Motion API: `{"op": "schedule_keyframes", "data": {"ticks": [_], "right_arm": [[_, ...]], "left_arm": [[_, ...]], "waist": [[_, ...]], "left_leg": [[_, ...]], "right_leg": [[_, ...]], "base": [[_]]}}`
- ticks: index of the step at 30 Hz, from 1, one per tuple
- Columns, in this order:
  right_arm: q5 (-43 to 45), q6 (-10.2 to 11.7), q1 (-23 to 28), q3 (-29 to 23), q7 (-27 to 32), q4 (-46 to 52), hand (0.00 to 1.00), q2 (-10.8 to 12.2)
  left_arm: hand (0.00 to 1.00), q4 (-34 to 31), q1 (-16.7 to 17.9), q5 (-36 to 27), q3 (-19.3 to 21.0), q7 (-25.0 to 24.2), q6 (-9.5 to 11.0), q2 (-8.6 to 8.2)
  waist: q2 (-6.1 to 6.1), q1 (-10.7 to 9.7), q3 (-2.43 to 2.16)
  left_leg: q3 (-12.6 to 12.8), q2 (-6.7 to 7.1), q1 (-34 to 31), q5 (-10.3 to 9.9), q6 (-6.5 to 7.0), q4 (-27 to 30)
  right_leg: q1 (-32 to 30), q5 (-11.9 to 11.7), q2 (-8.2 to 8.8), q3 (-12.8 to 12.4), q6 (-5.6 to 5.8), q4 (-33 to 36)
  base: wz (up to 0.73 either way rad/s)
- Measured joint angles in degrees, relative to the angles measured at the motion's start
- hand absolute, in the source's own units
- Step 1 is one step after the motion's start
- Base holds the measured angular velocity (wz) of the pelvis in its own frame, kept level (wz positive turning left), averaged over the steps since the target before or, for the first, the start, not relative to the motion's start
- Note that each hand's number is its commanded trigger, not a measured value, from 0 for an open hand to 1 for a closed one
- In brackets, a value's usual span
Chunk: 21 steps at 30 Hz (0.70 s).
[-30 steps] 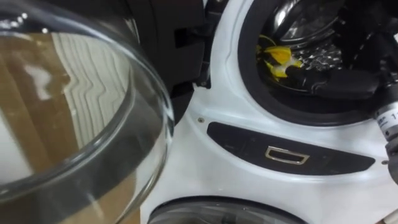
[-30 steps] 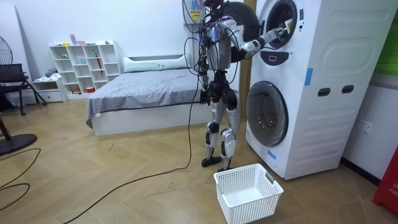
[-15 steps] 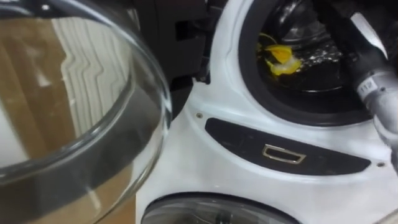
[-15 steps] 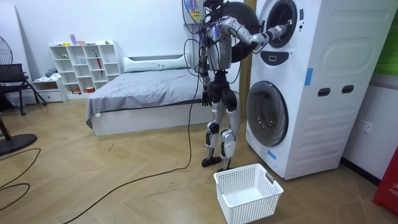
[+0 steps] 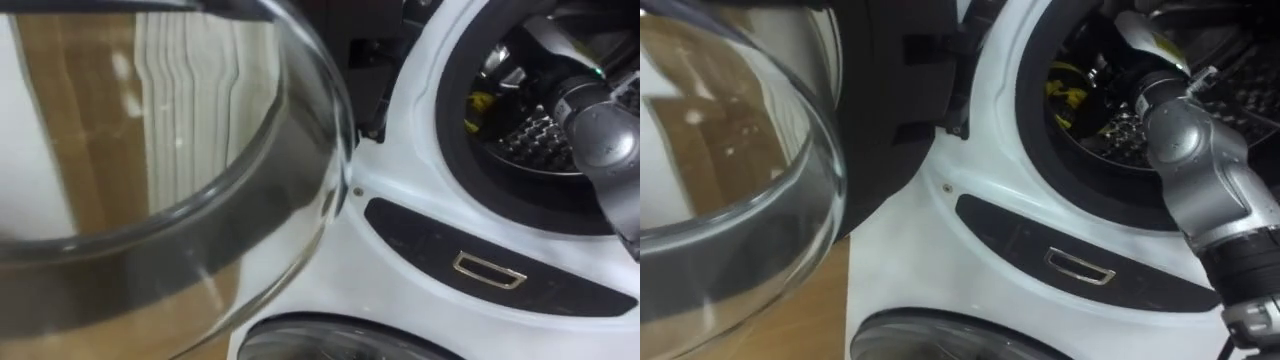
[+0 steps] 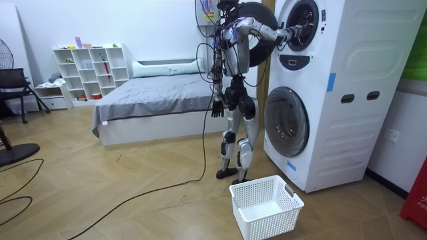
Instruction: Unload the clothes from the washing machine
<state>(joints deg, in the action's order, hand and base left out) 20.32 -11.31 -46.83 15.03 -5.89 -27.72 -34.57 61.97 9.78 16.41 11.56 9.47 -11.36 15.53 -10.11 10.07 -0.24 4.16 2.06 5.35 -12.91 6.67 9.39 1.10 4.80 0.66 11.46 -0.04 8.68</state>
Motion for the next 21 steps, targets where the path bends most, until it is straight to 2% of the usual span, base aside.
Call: {"op": "schedule_keyframes", "data": {"ticks": [6,7,8,9,14,21], "right_arm": [[-1.5,-0.8,-3.2,1.1,-5.6,-6.8,0.00,-0.1],[-1.9,-0.8,-3.7,1.6,-6.3,-7.8,0.07,-0.3],[-2.0,-0.9,-4.3,1.8,-7.8,-9.3,0.66,-0.5],[-2.1,-1.0,-5.1,1.9,-9.5,-11.0,1.00,-0.7],[-4.7,-2.6,-5.6,1.7,-14.4,-14.0,1.00,-1.7],[-10.9,-2.5,-4.9,1.7,-15.8,-16.5,1.00,-2.6]], "left_arm": [[0.00,0.0,-0.5,-0.3,-0.6,-0.9,-1.6,0.75],[0.00,0.0,-0.7,-0.6,-0.7,-1.2,-1.8,0.93],[0.00,0.0,-1.2,-0.7,-0.7,-1.6,-2.1,1.09],[0.00,0.1,-1.6,-0.5,-0.8,-1.9,-2.2,1.11],[0.00,0.2,-3.1,-0.5,-1.0,-3.2,-3.5,1.35],[0.00,2.9,-5.4,-1.1,-3.5,-3.5,-4.3,2.44]], "waist": [[-0.39,0.1,0.21],[-0.48,0.0,0.25],[-0.55,0.0,0.28],[-0.56,-0.1,0.29],[-0.57,0.9,0.43],[-0.31,1.1,0.63]], "left_leg": [[-0.7,-0.22,0.5,-0.1,-0.25,0.1],[-1.0,-0.22,0.5,-0.1,-0.26,0.1],[-1.4,-0.26,0.4,-0.1,-0.31,0.2],[-1.7,-0.24,0.5,-0.1,-0.31,0.1],[-1.9,-0.39,1.9,-0.2,-0.53,-0.3],[-1.8,-0.36,2.7,-0.2,-0.53,-0.2]], "right_leg": [[0.9,0.1,-0.64,0.3,-0.17,-0.2],[0.9,0.1,-0.67,0.3,-0.18,-0.3],[1.1,0.1,-0.68,0.7,-0.19,-0.3],[1.5,0.1,-0.63,1.3,-0.20,-0.7],[2.8,0.2,-0.86,1.3,-0.29,-1.1],[3.7,0.2,-0.83,1.2,-0.29,-1.2]], "base": [[0.05],[0.15],[0.15],[0.15],[0.04],[-0.01]]}}
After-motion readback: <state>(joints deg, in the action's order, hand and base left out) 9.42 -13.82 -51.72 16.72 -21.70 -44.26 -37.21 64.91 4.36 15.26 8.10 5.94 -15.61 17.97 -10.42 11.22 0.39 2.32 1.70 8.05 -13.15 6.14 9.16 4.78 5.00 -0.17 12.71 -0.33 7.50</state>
